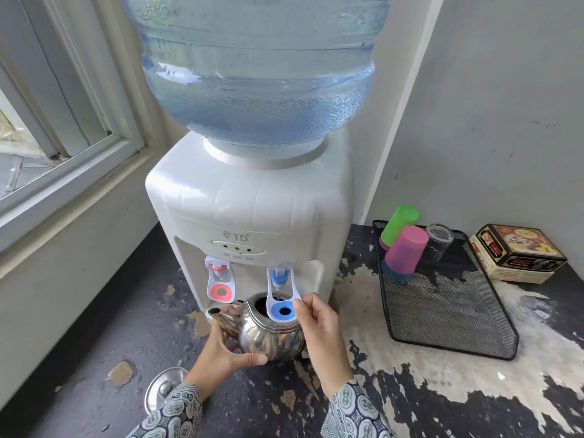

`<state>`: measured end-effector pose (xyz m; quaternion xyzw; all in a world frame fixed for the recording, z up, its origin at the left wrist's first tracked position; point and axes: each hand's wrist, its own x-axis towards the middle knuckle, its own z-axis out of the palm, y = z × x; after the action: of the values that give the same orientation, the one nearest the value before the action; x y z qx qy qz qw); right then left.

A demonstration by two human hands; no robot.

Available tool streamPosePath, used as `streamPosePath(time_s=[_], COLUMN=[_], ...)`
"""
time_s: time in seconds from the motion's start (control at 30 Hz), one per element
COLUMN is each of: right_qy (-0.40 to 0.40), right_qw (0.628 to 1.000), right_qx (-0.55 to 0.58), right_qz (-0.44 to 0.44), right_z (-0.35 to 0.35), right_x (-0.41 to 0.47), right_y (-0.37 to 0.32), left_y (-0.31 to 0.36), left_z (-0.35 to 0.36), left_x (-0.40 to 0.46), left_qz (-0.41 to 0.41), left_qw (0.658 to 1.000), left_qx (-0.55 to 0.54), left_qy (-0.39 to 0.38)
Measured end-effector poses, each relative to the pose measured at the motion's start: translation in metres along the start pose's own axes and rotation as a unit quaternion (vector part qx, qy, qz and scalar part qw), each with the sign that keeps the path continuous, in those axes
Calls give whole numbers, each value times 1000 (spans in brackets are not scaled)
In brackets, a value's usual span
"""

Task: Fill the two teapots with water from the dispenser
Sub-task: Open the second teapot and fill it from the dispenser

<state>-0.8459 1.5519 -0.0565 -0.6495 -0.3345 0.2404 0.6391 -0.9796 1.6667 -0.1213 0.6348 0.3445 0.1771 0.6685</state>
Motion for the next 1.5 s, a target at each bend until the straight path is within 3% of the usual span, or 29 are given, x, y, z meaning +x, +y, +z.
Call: streamPosePath(time_s=[0.77,0.9,1.0,1.13,1.2,1.4,1.5], right_qy=[49,123,167,54,12,-5,6], right_qw=[971,965,970,974,965,981,984], right_qx=[-233,-224,-174,-52,26,3,-28], right_qz=[-14,-56,14,215,261,196,174], right_z=[5,-2,-4,-1,2,6,5], right_x=[19,10,1,-2,-6,-23,-36], right_y=[42,57,68,73,74,73,78], left_y=[-5,-9,-13,-16,-19,-25,-29], left_z=[9,7,5,2,-2,-18,-30], left_x=[-1,-2,-2,-2,-4,-24,-35], left_qz=[4,1,-3,1,5,42,93], left_qw=[1000,999,999,999,999,996,983], left_qx=[-9,-5,10,11,11,70,156], left_qy=[29,33,47,48,49,40,13])
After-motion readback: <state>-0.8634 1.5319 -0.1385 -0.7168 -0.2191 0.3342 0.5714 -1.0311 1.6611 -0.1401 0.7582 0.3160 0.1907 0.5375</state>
